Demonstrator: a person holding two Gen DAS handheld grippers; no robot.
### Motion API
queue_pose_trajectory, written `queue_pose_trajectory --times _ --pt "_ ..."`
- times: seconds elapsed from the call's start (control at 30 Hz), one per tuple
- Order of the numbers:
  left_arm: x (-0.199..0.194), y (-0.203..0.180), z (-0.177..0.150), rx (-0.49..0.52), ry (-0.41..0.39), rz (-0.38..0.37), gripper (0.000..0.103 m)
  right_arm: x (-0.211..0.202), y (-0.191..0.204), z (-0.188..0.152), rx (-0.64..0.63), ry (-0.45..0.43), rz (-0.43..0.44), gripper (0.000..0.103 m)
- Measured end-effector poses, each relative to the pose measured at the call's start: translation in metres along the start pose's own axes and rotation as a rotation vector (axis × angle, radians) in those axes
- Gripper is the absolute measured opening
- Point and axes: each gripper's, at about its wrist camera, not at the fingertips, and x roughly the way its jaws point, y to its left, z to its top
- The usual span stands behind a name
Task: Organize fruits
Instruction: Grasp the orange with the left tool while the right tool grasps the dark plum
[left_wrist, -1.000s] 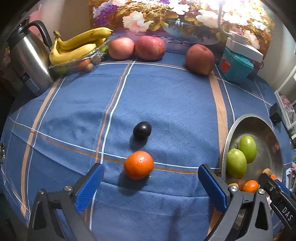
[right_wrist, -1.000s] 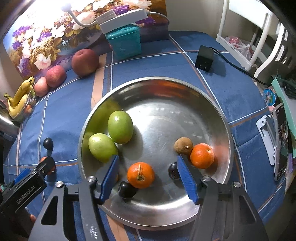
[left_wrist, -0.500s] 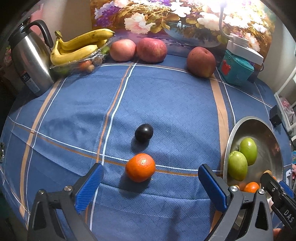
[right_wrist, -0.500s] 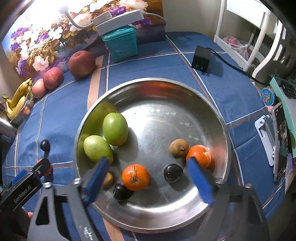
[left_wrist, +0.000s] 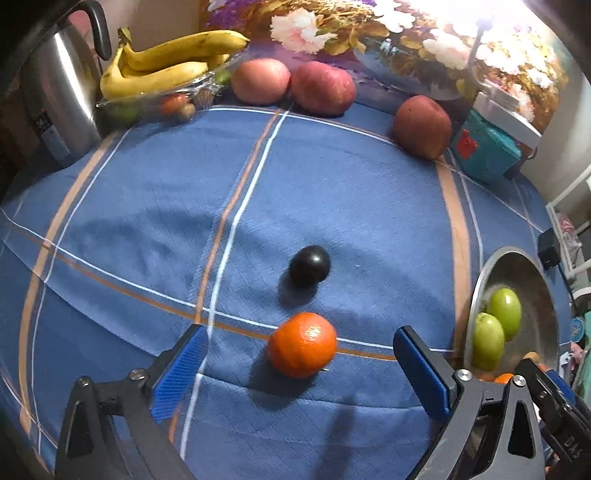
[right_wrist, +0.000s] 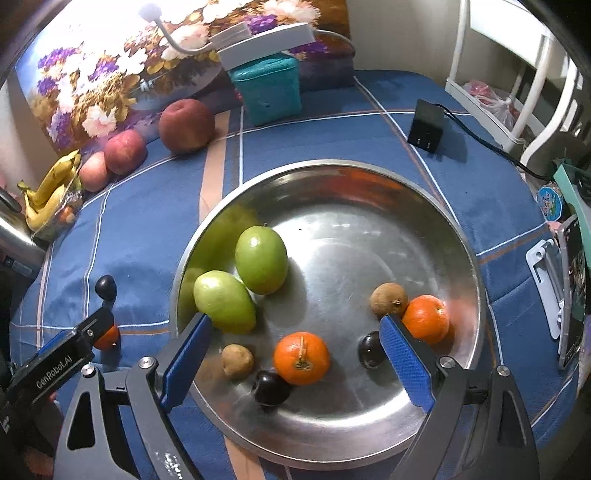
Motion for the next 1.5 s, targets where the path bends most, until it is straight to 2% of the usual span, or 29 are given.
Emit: queue_pose_trajectory --times 0.07,0.23,0.37,0.43,0.8,1.03,1.2,1.33,1.5 --pt "0.002 0.002 0.001 -0.011 0.006 -0.016 0.081 0.0 0.003 -0.001 -0.011 0.002 -0.007 0.092" --pt "0.006 0.006 0.001 -0.039 0.033 -0.053 0.068 0.003 0.007 -0.002 -0.021 0.013 -0.015 0.092" --pt "0.008 0.006 0.001 -0.041 0.043 -0.067 0.048 0.004 0.01 -0.002 -0.029 0.015 -0.02 0.092" --pt "0.009 0.006 0.002 -0.045 0.05 -0.076 0.043 0.004 0.012 -0.002 -0.031 0.015 -0.022 0.092" --pt "0.0 0.022 0.005 -0.072 0.053 -0.131 0.041 0.001 0.025 -0.002 -0.048 0.003 -0.035 0.092" --pt "-0.016 0.051 0.018 -0.116 0.007 -0.159 0.041 -0.009 0.046 0.002 -0.065 -0.051 0.005 0.092" --pt "-0.021 0.075 0.026 -0.146 -0.029 -0.129 0.041 -0.015 0.074 0.004 -0.084 -0.077 0.071 0.092" --pt "-0.021 0.099 0.031 -0.178 -0.042 -0.114 0.041 -0.01 0.107 0.006 -0.133 -0.064 0.112 0.092" --pt "-0.02 0.115 0.035 -0.202 -0.055 -0.106 0.041 0.003 0.151 0.006 -0.206 -0.048 0.124 0.087"
